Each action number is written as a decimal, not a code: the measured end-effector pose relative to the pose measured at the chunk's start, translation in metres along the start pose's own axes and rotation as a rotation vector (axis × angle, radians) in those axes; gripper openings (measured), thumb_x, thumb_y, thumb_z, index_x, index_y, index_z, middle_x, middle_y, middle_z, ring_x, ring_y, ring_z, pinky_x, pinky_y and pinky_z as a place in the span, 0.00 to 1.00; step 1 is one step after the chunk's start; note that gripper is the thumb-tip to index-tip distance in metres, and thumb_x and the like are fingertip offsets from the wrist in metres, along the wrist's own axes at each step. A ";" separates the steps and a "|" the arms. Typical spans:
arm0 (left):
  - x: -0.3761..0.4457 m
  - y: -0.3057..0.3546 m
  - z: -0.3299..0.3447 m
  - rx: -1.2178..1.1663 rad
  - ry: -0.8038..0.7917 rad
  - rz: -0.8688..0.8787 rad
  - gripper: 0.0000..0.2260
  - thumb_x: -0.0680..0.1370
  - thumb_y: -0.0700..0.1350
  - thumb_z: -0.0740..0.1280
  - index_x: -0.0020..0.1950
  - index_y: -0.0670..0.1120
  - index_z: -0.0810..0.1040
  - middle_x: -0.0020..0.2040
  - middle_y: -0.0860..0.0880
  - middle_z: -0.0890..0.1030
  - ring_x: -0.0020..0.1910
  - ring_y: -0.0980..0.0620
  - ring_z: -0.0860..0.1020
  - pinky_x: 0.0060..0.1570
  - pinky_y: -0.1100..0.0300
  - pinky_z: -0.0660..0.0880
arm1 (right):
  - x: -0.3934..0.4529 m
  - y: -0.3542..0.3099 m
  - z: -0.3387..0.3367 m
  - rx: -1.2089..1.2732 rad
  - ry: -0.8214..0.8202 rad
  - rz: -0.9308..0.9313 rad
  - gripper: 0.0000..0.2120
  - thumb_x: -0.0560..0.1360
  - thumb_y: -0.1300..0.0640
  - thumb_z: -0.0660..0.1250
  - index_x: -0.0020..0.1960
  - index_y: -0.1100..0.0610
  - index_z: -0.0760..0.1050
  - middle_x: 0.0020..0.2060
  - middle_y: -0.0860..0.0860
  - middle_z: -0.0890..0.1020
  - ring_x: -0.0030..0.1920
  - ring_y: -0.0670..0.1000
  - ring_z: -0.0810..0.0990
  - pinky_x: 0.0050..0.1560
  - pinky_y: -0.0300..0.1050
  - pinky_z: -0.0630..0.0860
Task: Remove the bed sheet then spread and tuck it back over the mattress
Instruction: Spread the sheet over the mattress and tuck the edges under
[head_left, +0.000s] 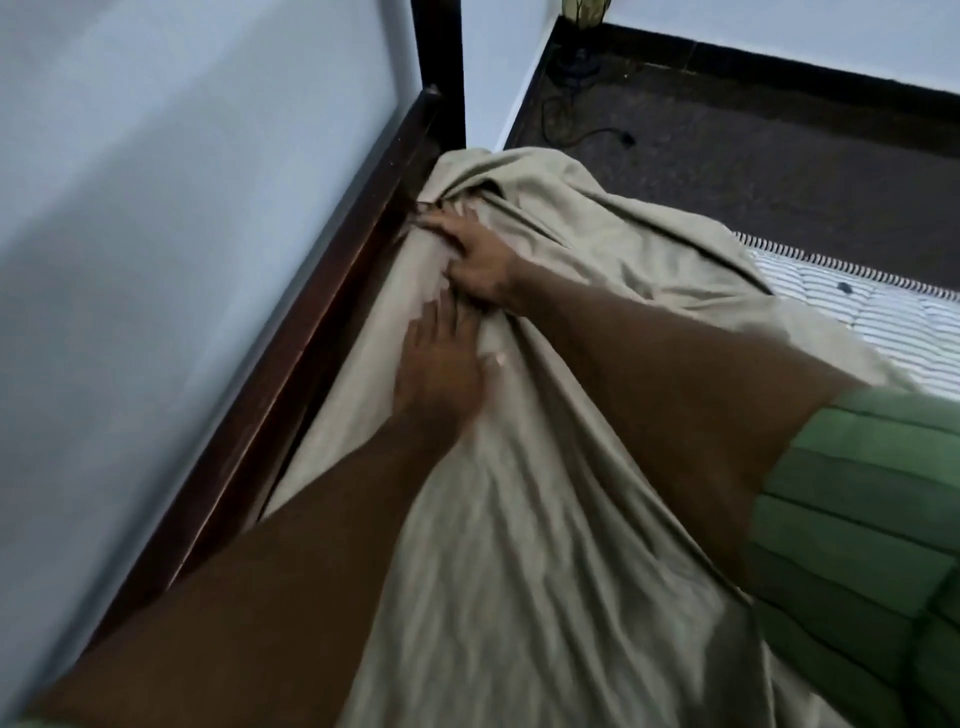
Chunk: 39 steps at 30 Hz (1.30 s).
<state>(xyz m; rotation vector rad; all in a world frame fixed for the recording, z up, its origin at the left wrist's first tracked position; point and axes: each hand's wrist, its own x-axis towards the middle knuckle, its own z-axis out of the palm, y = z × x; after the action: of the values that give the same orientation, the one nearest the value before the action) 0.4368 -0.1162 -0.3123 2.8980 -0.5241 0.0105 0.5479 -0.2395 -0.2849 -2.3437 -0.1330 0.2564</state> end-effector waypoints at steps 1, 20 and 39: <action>-0.003 0.008 0.005 0.012 -0.078 -0.046 0.34 0.82 0.58 0.58 0.84 0.46 0.52 0.83 0.38 0.52 0.82 0.37 0.52 0.79 0.42 0.52 | -0.011 0.007 0.000 0.100 0.101 -0.019 0.31 0.71 0.66 0.65 0.74 0.60 0.71 0.76 0.61 0.70 0.79 0.60 0.63 0.81 0.54 0.56; 0.009 0.259 -0.024 -0.357 -0.457 0.037 0.41 0.79 0.52 0.66 0.84 0.51 0.43 0.76 0.39 0.67 0.72 0.37 0.70 0.67 0.46 0.69 | -0.218 0.152 -0.202 -0.278 -0.069 0.864 0.16 0.79 0.49 0.65 0.42 0.61 0.75 0.36 0.58 0.81 0.32 0.53 0.80 0.31 0.38 0.73; -0.072 0.325 -0.023 0.080 0.029 0.328 0.15 0.73 0.49 0.63 0.59 0.50 0.77 0.60 0.46 0.75 0.60 0.44 0.73 0.59 0.49 0.68 | -0.423 0.200 -0.131 -0.376 0.606 0.608 0.22 0.72 0.49 0.63 0.64 0.56 0.73 0.63 0.59 0.78 0.65 0.64 0.74 0.68 0.61 0.64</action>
<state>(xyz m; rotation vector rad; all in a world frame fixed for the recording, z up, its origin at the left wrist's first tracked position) 0.2566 -0.3853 -0.2309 2.8465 -1.0079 0.1232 0.1693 -0.5429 -0.2750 -2.6658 0.9012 -0.2190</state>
